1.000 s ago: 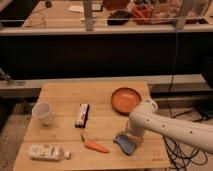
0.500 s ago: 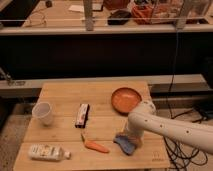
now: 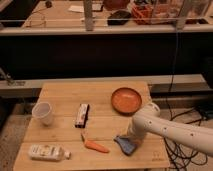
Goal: Place the white sponge in the ceramic bowl
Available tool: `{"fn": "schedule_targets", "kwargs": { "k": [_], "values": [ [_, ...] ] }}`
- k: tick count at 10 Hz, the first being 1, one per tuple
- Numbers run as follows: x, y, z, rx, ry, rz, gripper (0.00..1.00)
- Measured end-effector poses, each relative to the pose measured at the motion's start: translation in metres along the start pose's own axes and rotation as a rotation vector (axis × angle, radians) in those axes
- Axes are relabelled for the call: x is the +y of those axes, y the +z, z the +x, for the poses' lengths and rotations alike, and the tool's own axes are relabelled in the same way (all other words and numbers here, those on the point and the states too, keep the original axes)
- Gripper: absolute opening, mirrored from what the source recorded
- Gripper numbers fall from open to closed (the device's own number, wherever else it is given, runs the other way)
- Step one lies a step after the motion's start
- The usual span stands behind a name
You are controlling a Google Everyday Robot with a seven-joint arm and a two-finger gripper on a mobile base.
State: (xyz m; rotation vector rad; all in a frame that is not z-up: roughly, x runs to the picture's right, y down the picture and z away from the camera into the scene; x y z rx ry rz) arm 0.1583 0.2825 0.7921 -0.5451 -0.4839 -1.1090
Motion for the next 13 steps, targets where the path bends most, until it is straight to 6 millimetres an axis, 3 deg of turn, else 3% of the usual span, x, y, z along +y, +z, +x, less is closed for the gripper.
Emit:
{"fn": "schedule_targets", "kwargs": {
  "k": [2, 5, 6, 7, 10, 13],
  "values": [
    [0.0030, -0.0009, 0.0000, 0.003, 0.004, 0.000, 0.37],
    [0.0006, -0.0045, -0.0007, 0.002, -0.004, 0.000, 0.07],
    [0.0006, -0.0048, -0.0007, 0.001, -0.004, 0.000, 0.03],
    [0.0011, -0.0055, -0.0008, 0.001, -0.004, -0.001, 0.03],
    [0.0049, -0.0060, -0.0011, 0.000, 0.000, -0.006, 0.25],
    [0.0053, -0.0075, -0.0002, 0.004, 0.001, -0.007, 0.27]
  ]
}}
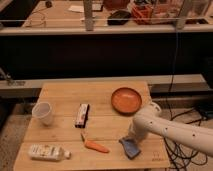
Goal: Place the white sponge in the ceramic bowl
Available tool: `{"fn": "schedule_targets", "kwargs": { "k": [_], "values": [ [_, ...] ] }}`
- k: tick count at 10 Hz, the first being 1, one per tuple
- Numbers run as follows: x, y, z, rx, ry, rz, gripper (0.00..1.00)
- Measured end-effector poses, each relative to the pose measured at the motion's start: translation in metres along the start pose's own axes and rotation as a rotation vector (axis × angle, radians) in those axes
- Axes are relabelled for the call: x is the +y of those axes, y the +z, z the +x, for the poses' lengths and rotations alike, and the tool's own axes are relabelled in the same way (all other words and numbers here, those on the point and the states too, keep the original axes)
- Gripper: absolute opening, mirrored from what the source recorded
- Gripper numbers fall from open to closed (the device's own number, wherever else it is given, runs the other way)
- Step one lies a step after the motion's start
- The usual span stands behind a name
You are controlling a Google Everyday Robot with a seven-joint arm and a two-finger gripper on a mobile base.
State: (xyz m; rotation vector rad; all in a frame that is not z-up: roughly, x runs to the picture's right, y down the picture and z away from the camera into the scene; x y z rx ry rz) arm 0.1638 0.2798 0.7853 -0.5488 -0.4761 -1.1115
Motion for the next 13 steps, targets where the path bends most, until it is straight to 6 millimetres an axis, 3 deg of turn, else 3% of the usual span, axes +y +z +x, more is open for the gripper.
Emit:
{"fn": "schedule_targets", "kwargs": {
  "k": [4, 6, 8, 9, 12, 13],
  "values": [
    [-0.023, -0.016, 0.025, 0.060, 0.007, -0.002, 0.27],
    [-0.024, -0.020, 0.026, 0.083, -0.001, 0.006, 0.41],
    [-0.036, -0.043, 0.044, 0.106, -0.013, 0.016, 0.48],
    [-0.042, -0.049, 0.057, 0.116, -0.015, 0.019, 0.45],
    [-0.074, -0.068, 0.126, 0.148, -0.024, 0.022, 0.13],
    [-0.083, -0.071, 0.142, 0.156, -0.028, 0.021, 0.07]
  ]
}}
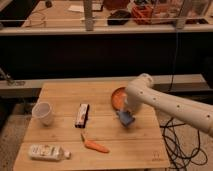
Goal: Place the white sponge in the ceramic bowl
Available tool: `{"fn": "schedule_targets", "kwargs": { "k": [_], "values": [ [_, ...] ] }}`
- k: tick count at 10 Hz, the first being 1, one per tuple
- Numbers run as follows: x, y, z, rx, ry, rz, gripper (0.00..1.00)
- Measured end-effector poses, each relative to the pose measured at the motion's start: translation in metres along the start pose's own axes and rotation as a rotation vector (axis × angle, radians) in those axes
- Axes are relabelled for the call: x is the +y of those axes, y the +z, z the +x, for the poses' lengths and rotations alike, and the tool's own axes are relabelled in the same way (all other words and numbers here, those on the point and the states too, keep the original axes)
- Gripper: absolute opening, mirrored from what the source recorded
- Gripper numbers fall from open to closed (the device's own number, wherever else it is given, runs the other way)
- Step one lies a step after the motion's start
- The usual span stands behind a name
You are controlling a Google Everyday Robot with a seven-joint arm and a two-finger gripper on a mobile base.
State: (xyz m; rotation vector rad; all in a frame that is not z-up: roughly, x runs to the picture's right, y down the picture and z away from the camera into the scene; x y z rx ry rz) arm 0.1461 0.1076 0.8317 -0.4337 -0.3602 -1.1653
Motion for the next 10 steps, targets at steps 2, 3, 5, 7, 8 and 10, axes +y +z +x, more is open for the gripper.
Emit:
{"fn": "schedule_targets", "kwargs": {
  "k": [2, 3, 5, 7, 8, 10],
  "values": [
    [-0.027, 0.007, 0.040, 0.005, -0.007, -0.001, 0.03],
    [-0.033, 0.009, 0.049, 0.005, -0.006, 0.002, 0.03],
    [-0.035, 0.010, 0.060, 0.006, -0.005, 0.002, 0.05],
    [-0.032, 0.010, 0.053, 0.005, -0.012, 0.003, 0.21],
    [-0.029, 0.009, 0.047, 0.005, -0.010, 0.003, 0.33],
    [-0.029, 0.008, 0.050, 0.008, -0.013, 0.009, 0.51]
  ]
}}
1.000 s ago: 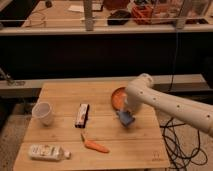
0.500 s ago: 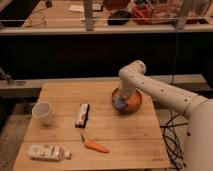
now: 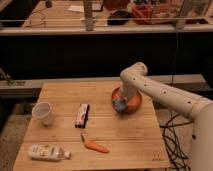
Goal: Place the white sponge in the ceramic bowl
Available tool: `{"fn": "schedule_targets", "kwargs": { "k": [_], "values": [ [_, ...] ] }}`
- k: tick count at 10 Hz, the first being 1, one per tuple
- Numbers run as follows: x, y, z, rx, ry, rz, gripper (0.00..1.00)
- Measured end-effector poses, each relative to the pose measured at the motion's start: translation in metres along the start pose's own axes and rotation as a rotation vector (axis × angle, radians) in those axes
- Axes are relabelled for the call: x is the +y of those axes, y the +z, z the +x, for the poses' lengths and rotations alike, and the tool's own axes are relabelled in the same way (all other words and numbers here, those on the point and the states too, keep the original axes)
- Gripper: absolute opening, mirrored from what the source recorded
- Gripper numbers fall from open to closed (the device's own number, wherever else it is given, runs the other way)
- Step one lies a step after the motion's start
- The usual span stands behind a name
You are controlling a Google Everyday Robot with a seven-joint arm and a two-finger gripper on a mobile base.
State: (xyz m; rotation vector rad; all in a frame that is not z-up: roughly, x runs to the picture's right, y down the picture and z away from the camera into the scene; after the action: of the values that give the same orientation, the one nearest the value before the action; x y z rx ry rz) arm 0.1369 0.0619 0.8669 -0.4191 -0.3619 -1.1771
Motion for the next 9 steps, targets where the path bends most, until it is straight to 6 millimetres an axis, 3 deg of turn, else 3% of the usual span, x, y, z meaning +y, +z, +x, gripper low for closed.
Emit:
{"fn": "schedule_targets", "kwargs": {
  "k": [1, 2, 3, 5, 9],
  "values": [
    [-0.001, 0.001, 0.005, 0.001, -0.005, 0.002, 0.59],
    [-0.004, 0.002, 0.012, 0.002, -0.011, 0.003, 0.73],
    [-0.005, 0.002, 0.010, -0.001, -0.012, 0.003, 0.78],
    [0.002, 0.000, 0.002, -0.001, -0.013, 0.004, 0.80],
    [-0.005, 0.001, 0.017, 0.002, -0.027, 0.016, 0.80]
  ]
}}
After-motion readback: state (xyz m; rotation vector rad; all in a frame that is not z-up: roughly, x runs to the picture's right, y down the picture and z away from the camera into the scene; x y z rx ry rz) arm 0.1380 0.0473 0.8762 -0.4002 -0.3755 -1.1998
